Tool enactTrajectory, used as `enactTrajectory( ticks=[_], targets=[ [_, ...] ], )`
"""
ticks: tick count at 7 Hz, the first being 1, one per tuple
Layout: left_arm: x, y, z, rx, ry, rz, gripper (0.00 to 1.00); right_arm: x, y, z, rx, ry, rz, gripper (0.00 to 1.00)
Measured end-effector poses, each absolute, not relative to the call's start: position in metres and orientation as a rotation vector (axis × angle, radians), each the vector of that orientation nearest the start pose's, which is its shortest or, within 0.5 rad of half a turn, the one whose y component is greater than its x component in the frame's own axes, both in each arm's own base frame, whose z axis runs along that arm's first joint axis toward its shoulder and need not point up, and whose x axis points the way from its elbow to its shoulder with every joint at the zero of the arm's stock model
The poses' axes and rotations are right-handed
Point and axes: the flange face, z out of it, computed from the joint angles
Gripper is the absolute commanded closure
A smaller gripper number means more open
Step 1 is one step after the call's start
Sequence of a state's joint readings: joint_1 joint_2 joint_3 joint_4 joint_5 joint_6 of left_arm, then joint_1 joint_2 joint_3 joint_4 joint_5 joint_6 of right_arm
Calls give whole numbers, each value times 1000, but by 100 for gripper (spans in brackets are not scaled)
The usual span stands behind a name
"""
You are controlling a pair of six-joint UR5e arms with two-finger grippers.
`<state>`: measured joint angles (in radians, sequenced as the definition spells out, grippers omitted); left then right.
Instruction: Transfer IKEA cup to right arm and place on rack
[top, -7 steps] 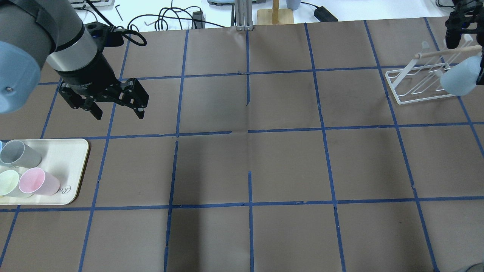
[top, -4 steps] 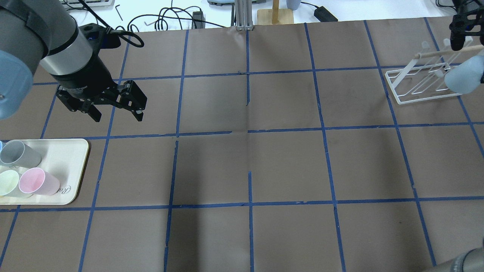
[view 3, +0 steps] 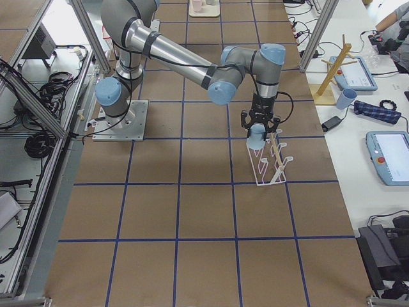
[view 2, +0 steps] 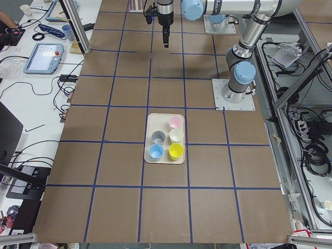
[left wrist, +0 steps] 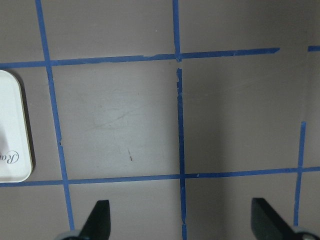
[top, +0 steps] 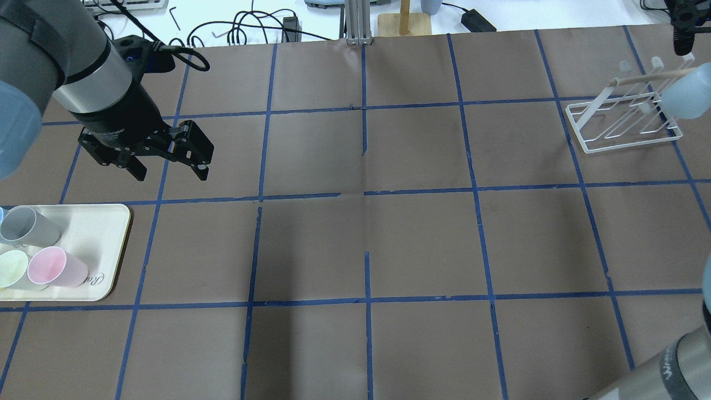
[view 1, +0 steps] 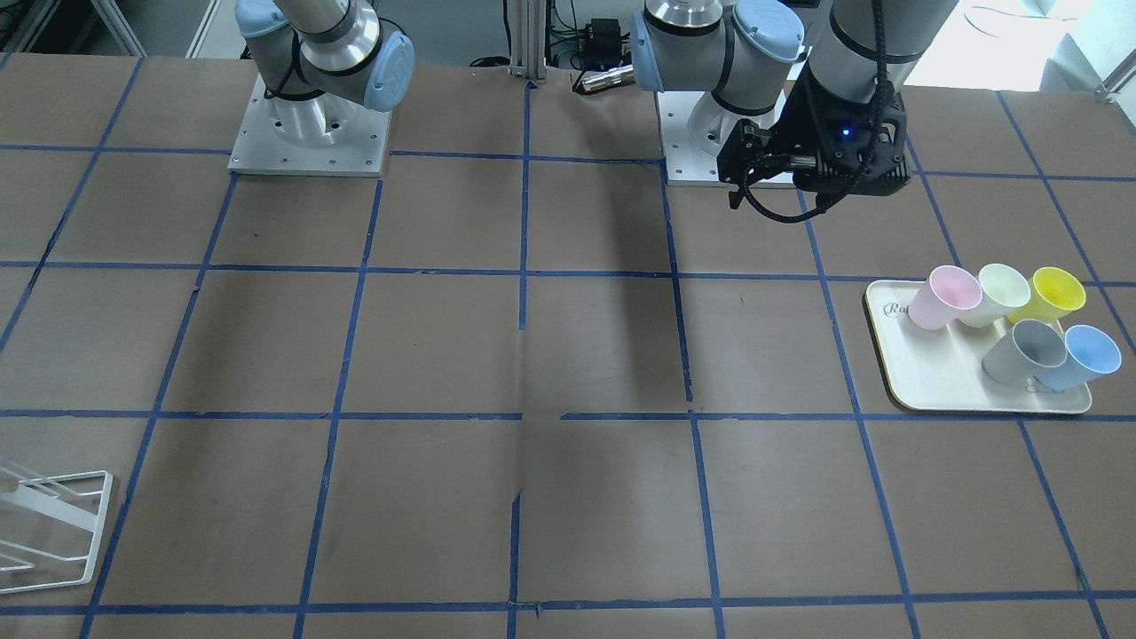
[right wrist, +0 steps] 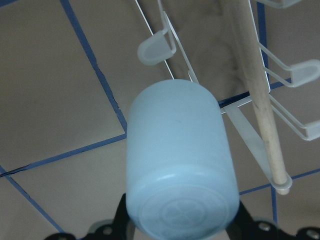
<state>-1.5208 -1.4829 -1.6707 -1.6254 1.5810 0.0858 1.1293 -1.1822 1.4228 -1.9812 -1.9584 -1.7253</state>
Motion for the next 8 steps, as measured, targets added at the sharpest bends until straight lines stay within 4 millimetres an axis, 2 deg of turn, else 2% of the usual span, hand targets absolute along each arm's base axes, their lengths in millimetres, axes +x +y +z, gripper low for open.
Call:
enactTrajectory(
  ticks=[5,7,8],
  targets=[
    [-110,-453,483,61,3143,70,0,-202,-646,372,-1991,2804,450,100],
    [-111,-453,483,55,3144,66,0,-202,-649,364,-1988,2799,449,84],
    [-111,-453,483,55,3145,66,0,-203,-651,358,-1984,2794,451,8]
  ],
)
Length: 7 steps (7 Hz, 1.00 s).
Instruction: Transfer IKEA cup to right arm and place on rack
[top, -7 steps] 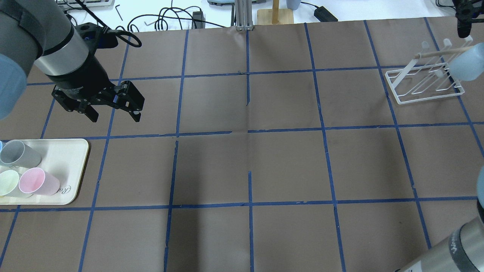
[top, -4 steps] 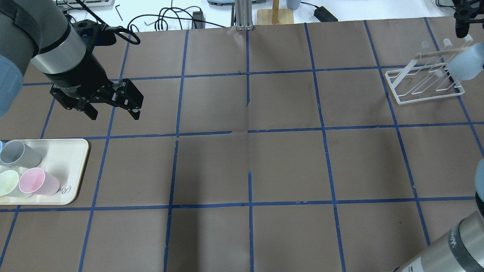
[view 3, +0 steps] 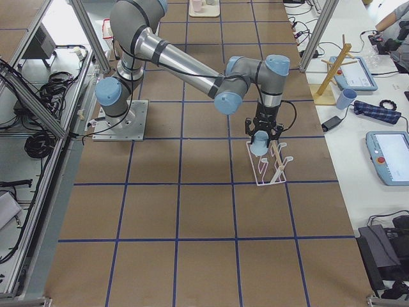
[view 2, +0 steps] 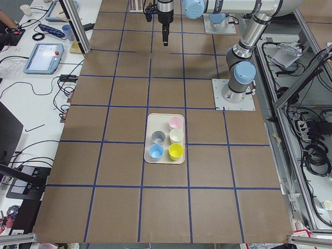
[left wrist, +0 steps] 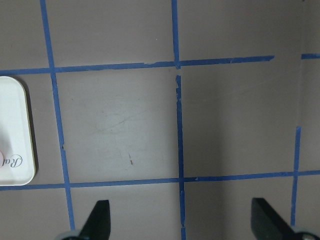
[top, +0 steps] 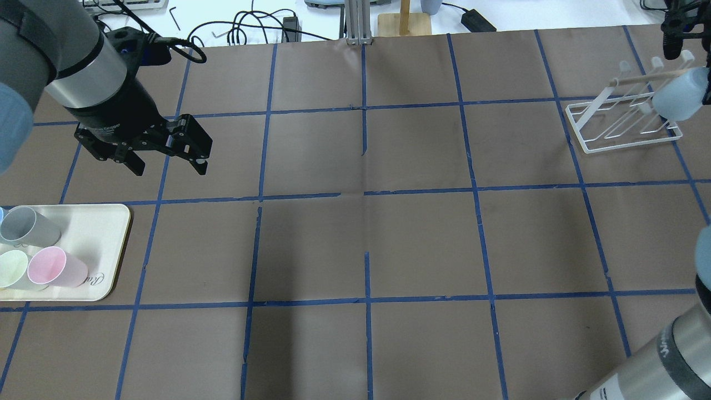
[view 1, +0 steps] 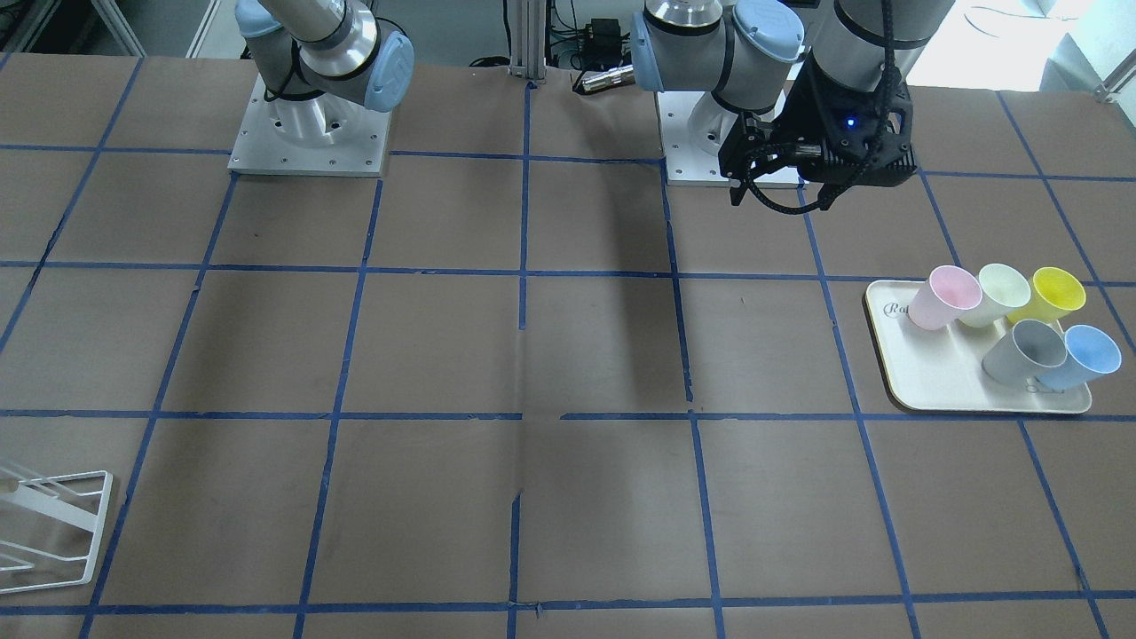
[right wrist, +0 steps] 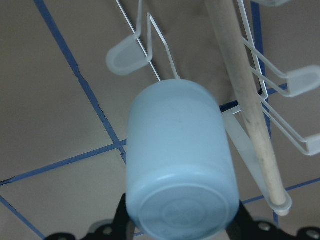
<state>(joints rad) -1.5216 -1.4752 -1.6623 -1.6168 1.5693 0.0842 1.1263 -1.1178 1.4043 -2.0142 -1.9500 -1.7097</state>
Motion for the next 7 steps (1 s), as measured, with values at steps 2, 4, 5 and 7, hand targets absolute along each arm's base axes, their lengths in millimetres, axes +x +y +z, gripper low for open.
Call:
enactTrajectory(
  ticks=[2,4,5,7],
  targets=[
    [-112,-451,486,54,3145,57,0,-202,-654,352,-1956,2801,410,0],
    [-112,-447,489,52,3147,48,0,-197,-652,362,-1909,2843,345,0],
    [-112,-446,489,51,3148,46,0,-191,-645,383,-1902,2870,323,0],
    [-113,-443,490,51,3148,44,0,-158,-612,438,-1734,2954,277,0]
  ],
)
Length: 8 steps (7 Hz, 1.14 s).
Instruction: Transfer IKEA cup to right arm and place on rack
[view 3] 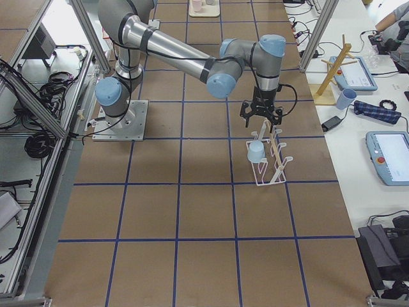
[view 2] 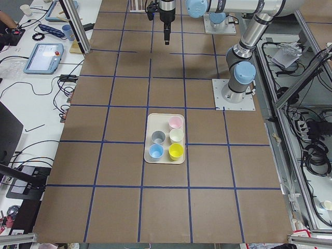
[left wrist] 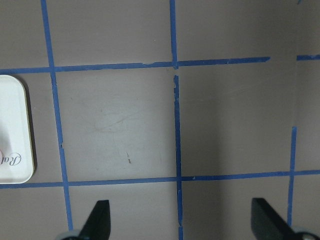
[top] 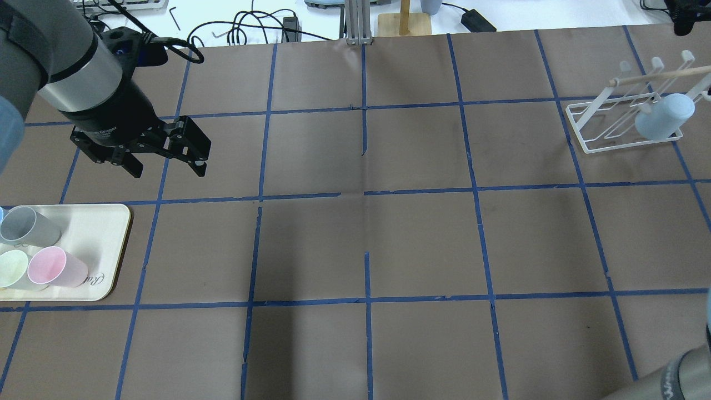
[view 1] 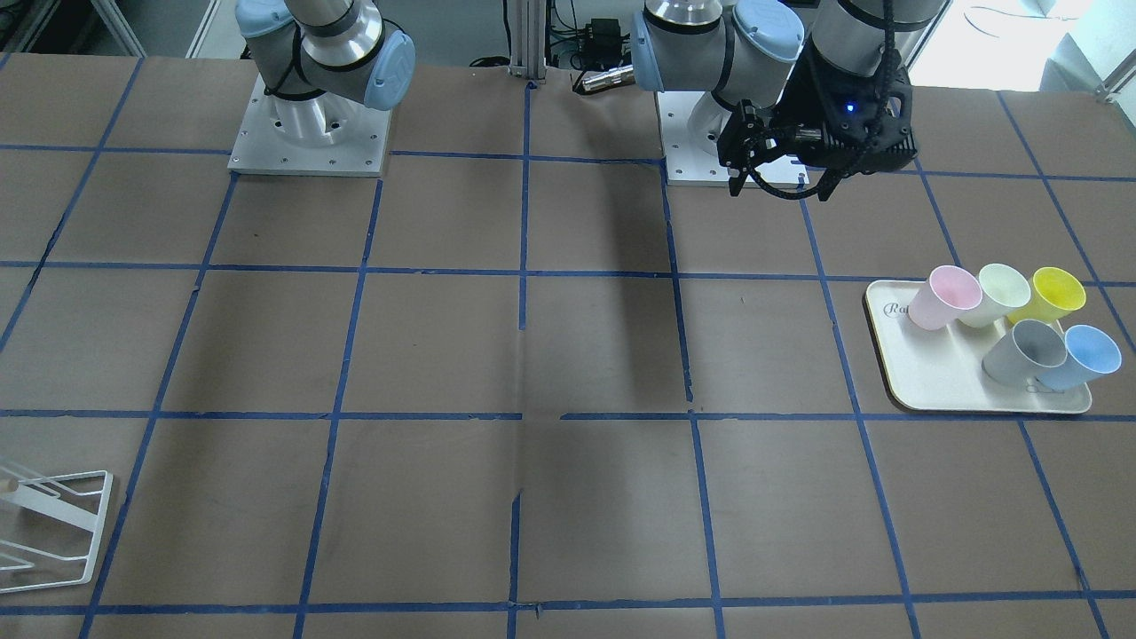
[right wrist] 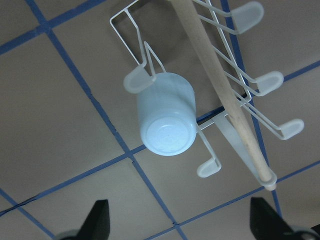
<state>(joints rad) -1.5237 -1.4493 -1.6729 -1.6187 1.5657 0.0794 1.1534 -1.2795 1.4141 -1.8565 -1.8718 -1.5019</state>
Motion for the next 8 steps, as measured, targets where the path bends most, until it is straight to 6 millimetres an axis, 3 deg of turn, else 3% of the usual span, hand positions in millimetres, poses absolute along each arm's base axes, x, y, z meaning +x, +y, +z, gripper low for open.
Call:
enactTrajectory(
  ticks=[1,4,5,6,7,8],
  targets=[
    [-114,-441,491,55,3147,40,0,-121,-594,459,-1534,3007,224,0],
    [-113,-438,491,76,3152,35,0,46,-519,527,-969,3183,40,0],
    [-112,-438,491,73,3153,33,0,84,-488,536,-745,3211,-35,0],
    [-112,-437,492,71,3154,29,0,105,-466,536,-521,3192,-78,0],
    [-112,-437,493,70,3152,28,0,116,-457,534,-327,3152,-97,0],
    [-111,-437,492,70,3149,29,0,122,-463,533,-185,3124,-99,0]
  ],
)
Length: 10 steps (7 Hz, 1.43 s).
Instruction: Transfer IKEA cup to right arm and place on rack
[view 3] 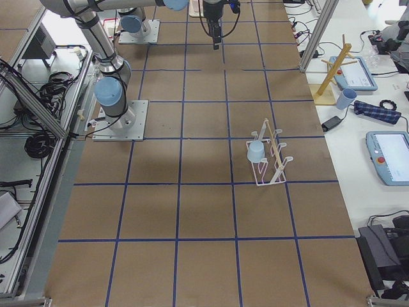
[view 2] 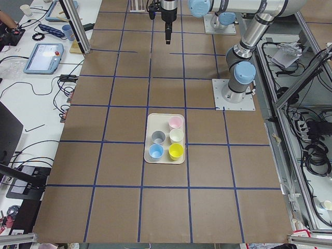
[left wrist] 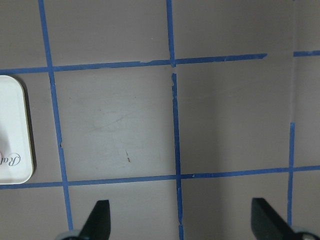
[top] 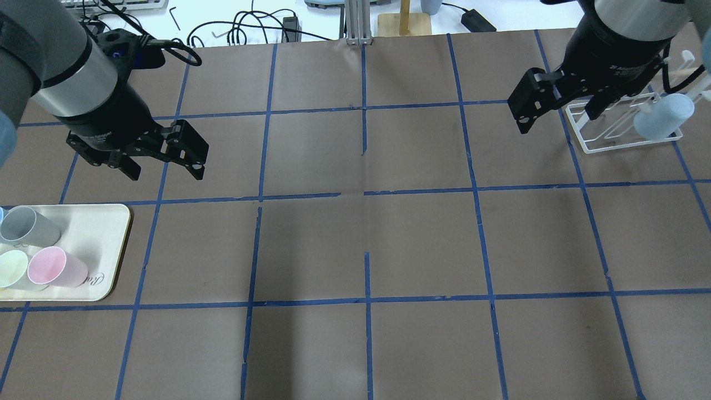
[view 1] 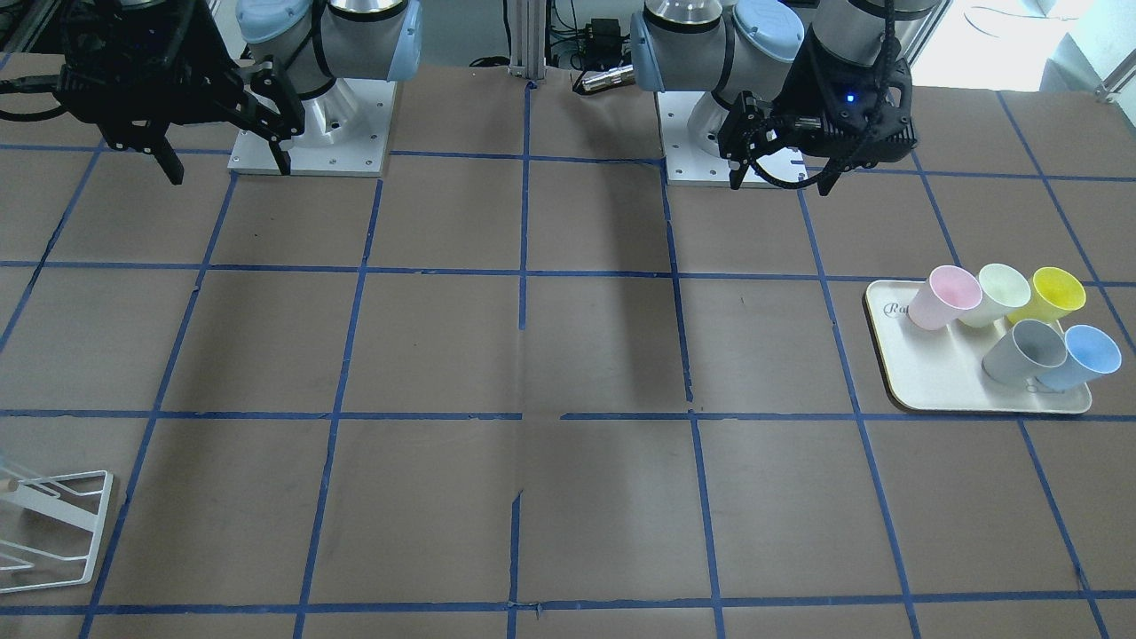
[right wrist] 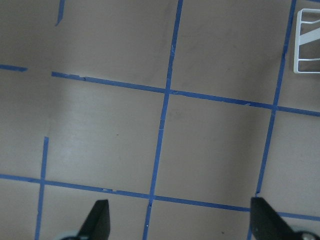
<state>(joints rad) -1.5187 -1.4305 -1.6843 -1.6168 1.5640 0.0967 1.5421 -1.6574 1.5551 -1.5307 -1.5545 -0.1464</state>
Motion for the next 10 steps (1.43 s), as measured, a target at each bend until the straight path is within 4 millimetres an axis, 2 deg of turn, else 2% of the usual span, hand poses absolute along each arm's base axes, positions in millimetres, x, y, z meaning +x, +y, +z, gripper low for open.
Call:
enactTrajectory(
  ticks=[2,3,4,6,10],
  targets=[
    [-111,-437,492,70,3143,32,0,124,-506,539,22,3106,-73,0],
    [-111,-438,491,70,3142,32,0,125,-528,542,65,3102,-29,0],
    [-111,-438,491,70,3143,31,0,129,-539,541,73,3104,25,0],
    [-111,-437,492,70,3147,30,0,139,-541,527,32,3108,93,0],
    [-112,-434,496,70,3142,17,0,131,-544,518,40,3115,115,0]
  ],
)
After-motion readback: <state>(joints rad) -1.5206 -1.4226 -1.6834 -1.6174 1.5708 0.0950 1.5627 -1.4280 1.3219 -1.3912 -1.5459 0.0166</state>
